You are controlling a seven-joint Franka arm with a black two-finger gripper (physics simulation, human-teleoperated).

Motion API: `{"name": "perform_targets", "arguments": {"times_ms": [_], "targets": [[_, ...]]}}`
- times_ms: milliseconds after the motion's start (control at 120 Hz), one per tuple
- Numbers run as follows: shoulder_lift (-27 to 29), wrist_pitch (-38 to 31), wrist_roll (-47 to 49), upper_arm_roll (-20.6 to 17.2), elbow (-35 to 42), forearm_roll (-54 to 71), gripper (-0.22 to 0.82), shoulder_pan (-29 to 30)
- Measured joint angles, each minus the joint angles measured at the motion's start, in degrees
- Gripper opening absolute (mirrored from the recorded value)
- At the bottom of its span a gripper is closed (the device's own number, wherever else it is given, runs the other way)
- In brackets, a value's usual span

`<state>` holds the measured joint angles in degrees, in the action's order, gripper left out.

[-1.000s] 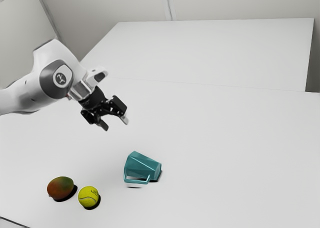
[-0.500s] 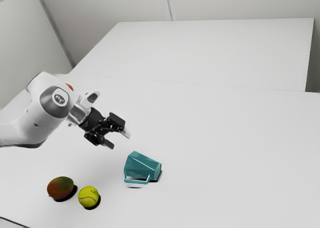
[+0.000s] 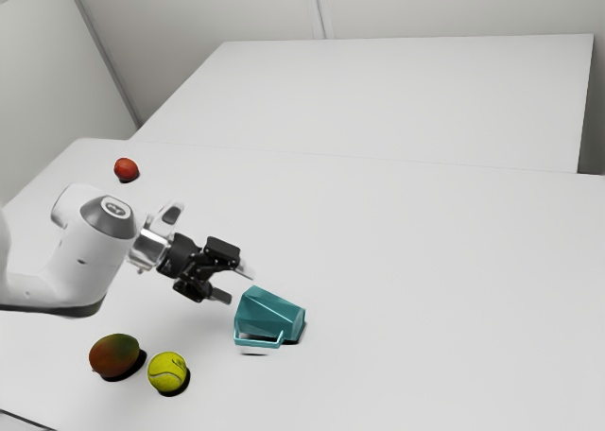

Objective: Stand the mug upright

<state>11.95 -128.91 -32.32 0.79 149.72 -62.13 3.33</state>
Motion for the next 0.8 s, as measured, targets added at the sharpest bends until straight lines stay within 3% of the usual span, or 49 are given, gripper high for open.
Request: {"name": "perform_targets", "arguments": {"times_ms": [800], "targets": [[-4.17, 2.84, -23.43, 0.09, 1.82, -19.68, 0.59, 0.71]]}}
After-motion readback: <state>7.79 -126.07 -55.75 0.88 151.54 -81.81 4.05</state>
